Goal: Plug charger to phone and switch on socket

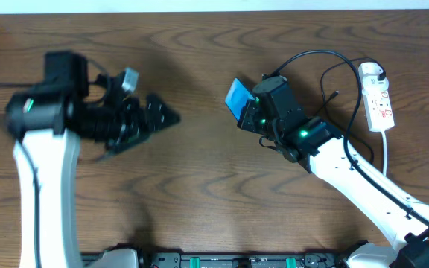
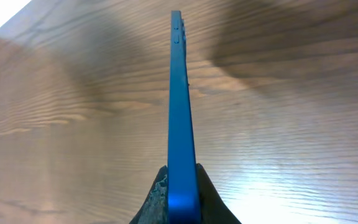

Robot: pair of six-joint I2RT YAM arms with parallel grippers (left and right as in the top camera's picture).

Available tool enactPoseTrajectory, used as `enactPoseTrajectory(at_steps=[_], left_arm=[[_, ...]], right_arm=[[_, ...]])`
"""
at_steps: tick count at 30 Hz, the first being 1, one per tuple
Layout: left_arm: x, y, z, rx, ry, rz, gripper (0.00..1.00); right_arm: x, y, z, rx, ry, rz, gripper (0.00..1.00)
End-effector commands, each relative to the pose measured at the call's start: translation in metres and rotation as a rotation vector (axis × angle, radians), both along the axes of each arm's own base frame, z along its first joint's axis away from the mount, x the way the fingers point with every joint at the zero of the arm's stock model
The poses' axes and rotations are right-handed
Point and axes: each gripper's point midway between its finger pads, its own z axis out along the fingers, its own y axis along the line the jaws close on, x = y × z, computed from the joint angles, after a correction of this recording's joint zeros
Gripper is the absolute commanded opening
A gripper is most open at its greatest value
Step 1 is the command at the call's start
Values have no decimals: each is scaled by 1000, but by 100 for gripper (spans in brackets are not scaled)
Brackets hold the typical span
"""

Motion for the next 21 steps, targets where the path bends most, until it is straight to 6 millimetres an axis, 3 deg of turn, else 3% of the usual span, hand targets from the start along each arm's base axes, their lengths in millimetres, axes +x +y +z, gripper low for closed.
enactPoseTrajectory(at_steps=[1, 7, 12, 16, 21], left_arm=[[-26, 36, 4, 255, -90, 72, 98], [-71, 58, 22, 376, -212, 231, 98], [-97, 71, 6, 425, -270, 337, 98], [-89, 72, -20, 368, -300, 435, 98], [-64, 74, -72, 224, -187, 659, 98]], right_arm=[[-2, 14, 27, 103, -30, 53, 1], [-4, 23, 33, 144, -32, 92, 1], [-10, 29, 34, 171, -13, 129, 1], [-15, 33, 34, 180, -6, 168, 1], [-19, 32, 41, 214, -2, 237, 1]])
